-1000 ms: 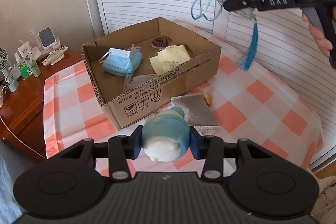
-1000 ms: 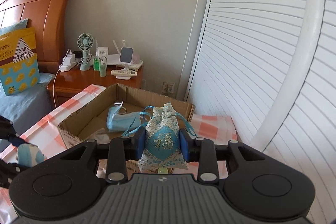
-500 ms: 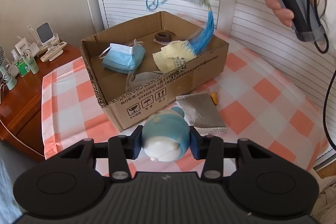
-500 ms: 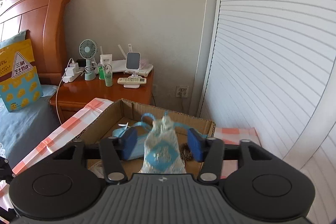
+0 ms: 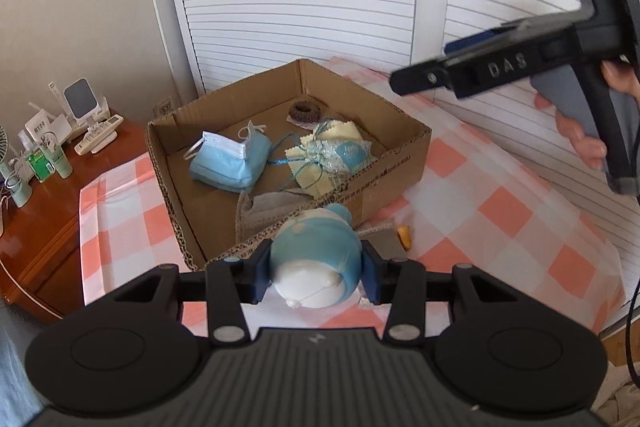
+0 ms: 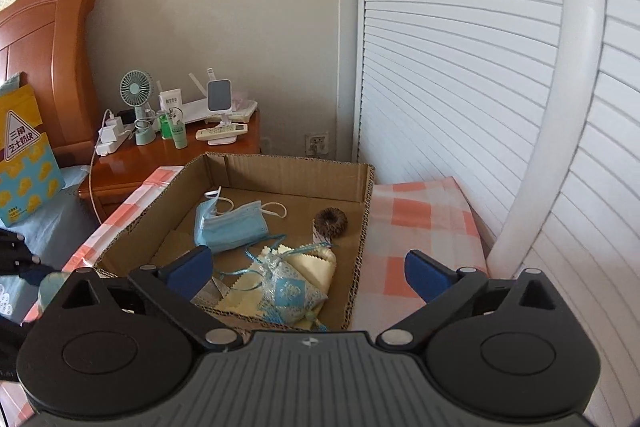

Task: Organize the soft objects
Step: 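Carry the blue-white toy over the box and open the left tool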

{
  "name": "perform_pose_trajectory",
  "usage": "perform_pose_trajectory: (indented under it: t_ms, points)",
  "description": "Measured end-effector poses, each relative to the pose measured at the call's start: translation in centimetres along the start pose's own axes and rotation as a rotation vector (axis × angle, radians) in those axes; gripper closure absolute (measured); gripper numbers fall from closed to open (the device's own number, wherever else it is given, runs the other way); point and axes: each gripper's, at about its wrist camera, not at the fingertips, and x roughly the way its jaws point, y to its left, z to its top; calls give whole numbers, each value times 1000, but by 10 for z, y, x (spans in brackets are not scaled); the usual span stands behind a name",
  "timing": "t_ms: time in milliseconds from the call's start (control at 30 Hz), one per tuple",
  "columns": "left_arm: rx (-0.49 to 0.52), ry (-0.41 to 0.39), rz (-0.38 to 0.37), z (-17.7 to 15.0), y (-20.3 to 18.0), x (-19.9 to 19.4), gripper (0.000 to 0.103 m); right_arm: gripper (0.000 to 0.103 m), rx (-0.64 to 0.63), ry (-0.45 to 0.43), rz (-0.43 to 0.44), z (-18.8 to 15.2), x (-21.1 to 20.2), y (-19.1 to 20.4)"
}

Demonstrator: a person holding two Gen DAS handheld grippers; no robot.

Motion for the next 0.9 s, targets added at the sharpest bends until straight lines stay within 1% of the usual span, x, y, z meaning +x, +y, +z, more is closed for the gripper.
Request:
perform_pose_trajectory:
  t_ms: [67,200,333,467,567,733,800,833,867,900]
  points:
    - [3,-10,6,8,1,1,60,0,6,4,-27,-10,-6,1]
    - [12,-36,9,30,2,4,59,0,55,31,-66,-35,-15,2]
    - [21,-38,-1,55,5,16,59,0,135,54,-63,-60,-23,1]
    - [3,-33,-6,80,10,39,59,0,181,82,-81,-80,-25,-1]
    - [-8,-25,13,100,15,59,59,0,179,99,-105,-86,-23,-3]
    - [-27,-10,25,136,28,93,59,0,188,99,-103,-89,-26,-8]
    - [-34,-5,45,149,32,106,57,0,178,98,-112,-89,-26,-8]
    - [-39,0,54,154,33,113,45,0,173,100,-116,-90,-25,-8]
    - [-47,3,60,160,35,121,23,0,170,102,-119,-90,-24,-9]
    - [-51,-1,65,163,36,126,12,0,169,105,-120,-91,-23,-9]
